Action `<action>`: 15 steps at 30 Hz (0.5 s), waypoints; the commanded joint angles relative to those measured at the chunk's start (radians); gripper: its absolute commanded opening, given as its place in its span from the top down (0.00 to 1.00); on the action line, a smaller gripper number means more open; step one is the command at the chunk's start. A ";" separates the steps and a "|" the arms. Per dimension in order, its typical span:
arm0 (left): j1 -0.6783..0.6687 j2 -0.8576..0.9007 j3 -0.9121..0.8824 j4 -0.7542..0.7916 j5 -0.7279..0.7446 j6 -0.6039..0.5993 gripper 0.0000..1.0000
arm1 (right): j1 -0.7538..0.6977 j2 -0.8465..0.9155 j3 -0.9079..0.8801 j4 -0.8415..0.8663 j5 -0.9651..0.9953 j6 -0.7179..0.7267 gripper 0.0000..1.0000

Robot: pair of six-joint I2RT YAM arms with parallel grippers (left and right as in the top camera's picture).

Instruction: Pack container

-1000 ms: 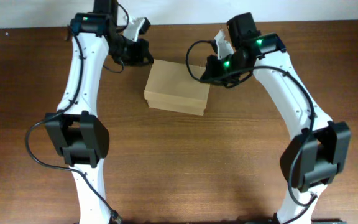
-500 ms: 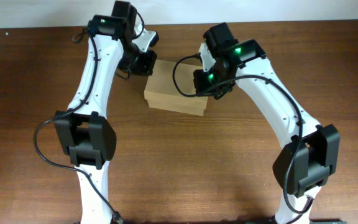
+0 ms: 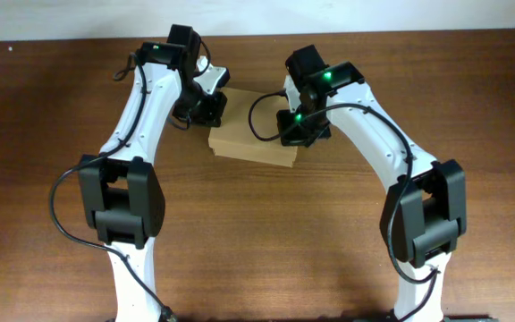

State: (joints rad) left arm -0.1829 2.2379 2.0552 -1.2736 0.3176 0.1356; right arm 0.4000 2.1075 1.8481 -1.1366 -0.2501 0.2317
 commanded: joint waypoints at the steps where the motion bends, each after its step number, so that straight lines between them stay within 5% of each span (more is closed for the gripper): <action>1: -0.007 0.018 -0.030 -0.005 -0.016 0.016 0.98 | -0.017 0.025 -0.001 0.002 0.026 -0.018 0.96; 9: -0.004 -0.046 0.133 -0.038 -0.031 0.016 0.98 | -0.141 -0.060 0.235 -0.149 0.066 -0.071 0.96; 15: 0.009 -0.146 0.418 -0.120 -0.255 0.006 0.97 | -0.201 -0.098 0.628 -0.425 0.110 -0.127 0.96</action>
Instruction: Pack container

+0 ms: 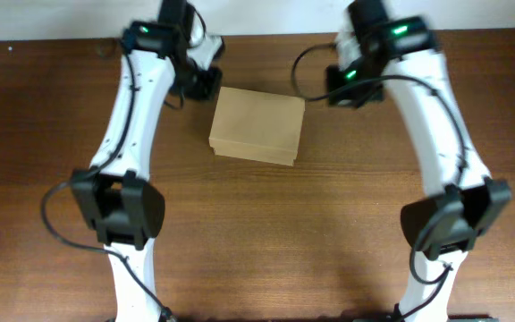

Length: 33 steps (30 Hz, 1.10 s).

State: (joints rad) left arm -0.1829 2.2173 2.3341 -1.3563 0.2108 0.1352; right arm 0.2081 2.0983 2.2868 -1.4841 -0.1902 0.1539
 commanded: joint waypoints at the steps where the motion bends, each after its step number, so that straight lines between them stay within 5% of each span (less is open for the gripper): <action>1: 0.009 -0.141 0.182 -0.063 -0.183 -0.003 0.95 | -0.014 -0.090 0.245 -0.118 0.075 -0.049 0.96; 4: 0.009 -0.188 0.287 -0.156 -0.256 -0.014 0.94 | -0.013 -0.098 0.409 -0.215 0.202 -0.053 0.96; 8: 0.009 -0.255 0.324 -0.262 -0.375 -0.014 0.90 | -0.013 -0.198 0.416 -0.215 0.234 -0.054 0.96; 16: 0.022 -0.367 0.269 -0.326 -0.410 -0.045 0.89 | -0.029 -0.480 0.188 -0.215 0.237 -0.053 0.96; 21: 0.080 -0.601 -0.069 -0.207 -0.409 -0.045 0.85 | -0.066 -0.823 -0.223 -0.120 0.286 -0.052 0.96; 26: 0.145 -0.908 -0.556 -0.032 -0.343 -0.045 0.69 | -0.003 -1.165 -0.549 -0.042 0.383 -0.052 0.95; 33: 0.149 -1.259 -1.073 0.166 -0.346 -0.044 0.28 | 0.027 -1.509 -0.843 -0.032 0.468 -0.015 0.95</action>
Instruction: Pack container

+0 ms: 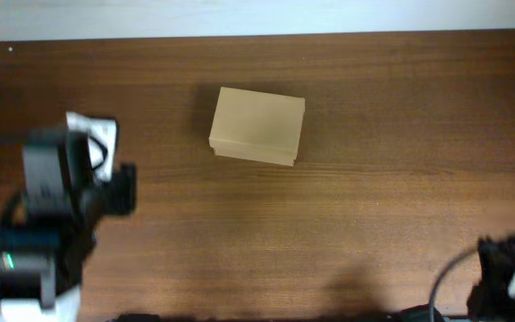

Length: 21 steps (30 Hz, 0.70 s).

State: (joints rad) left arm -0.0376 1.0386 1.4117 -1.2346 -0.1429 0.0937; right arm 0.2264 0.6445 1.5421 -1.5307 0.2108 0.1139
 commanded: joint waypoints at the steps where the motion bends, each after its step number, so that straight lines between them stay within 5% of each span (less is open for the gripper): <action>1: 0.003 -0.113 -0.204 0.075 0.000 -0.002 0.00 | 0.009 -0.084 -0.130 0.028 0.090 0.024 0.86; 5: 0.003 -0.204 -0.383 0.227 -0.047 -0.002 0.00 | 0.009 -0.138 -0.217 0.084 0.238 0.024 0.01; 10: 0.003 -0.205 -0.488 0.293 -0.061 -0.002 0.00 | 0.009 -0.137 -0.257 0.180 0.340 0.024 0.01; 21: 0.003 -0.089 -0.508 0.291 -0.056 -0.002 0.00 | 0.009 -0.137 -0.294 0.254 0.242 0.025 0.01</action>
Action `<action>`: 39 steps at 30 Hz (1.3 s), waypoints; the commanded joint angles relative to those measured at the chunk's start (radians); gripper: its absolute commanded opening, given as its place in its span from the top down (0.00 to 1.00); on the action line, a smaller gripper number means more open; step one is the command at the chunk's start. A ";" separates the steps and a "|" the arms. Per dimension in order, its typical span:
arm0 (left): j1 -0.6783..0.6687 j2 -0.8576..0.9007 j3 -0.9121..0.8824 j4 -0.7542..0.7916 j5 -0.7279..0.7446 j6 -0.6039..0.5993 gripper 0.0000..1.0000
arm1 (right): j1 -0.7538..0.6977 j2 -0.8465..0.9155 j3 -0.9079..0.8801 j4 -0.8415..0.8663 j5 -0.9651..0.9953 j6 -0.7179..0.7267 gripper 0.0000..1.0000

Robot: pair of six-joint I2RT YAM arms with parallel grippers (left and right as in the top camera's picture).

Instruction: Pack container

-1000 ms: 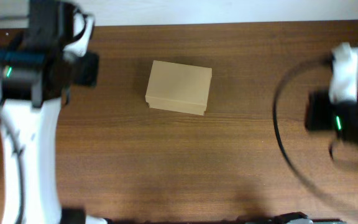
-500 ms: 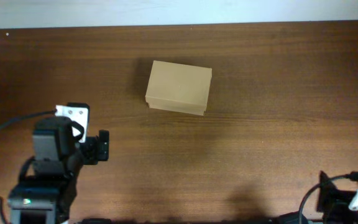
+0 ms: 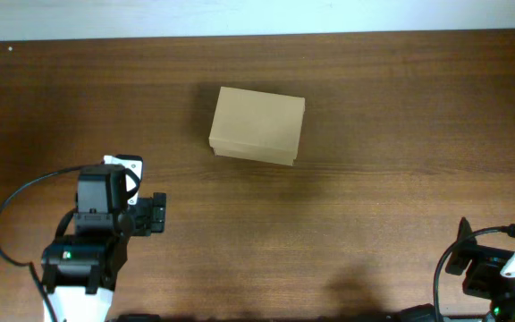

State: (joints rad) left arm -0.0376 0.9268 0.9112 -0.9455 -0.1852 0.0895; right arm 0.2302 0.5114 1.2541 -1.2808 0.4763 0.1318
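Note:
A closed tan cardboard box (image 3: 257, 125) lies with its lid on, at the back middle of the brown table (image 3: 347, 206). My left gripper (image 3: 153, 215) is folded back at the front left, well clear of the box, its dark fingers pointing right. At the front right corner only part of my right gripper (image 3: 468, 266) shows. This view is too coarse to tell how either pair of jaws stands. Nothing is seen held.
A pale wall strip (image 3: 257, 16) runs along the table's far edge. Black cables loop beside both arm bases at the front corners.
The left arm has shifted right and a little toward the front, and now sits sharp rather than blurred. The right arm has come slightly further into view. The box has not moved.
Both grippers were at the box, one at its left rear corner and one at its right side. Then they stood lifted off, beside its rear corners. Later both arms were back at the front corners, where they are now. The closed box kept its place.

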 commanded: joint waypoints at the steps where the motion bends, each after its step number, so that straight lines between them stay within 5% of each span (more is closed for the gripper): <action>1: 0.003 0.033 -0.007 0.002 -0.014 0.002 0.01 | 0.005 -0.004 -0.006 0.004 -0.024 0.007 0.01; 20: 0.003 0.144 -0.007 0.002 -0.014 0.002 0.01 | 0.001 -0.005 -0.006 -0.011 -0.024 0.007 0.01; 25: 0.003 0.144 -0.007 0.002 -0.014 0.002 0.01 | -0.112 -0.026 -0.047 0.032 -0.094 0.007 0.01; 39: 0.003 0.145 -0.007 0.002 -0.014 0.002 0.00 | -0.309 -0.312 -0.734 0.492 -0.430 0.007 0.01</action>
State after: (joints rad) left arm -0.0376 1.0698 0.9092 -0.9451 -0.1921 0.0895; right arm -0.0696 0.2493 0.6464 -0.8227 0.1299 0.1322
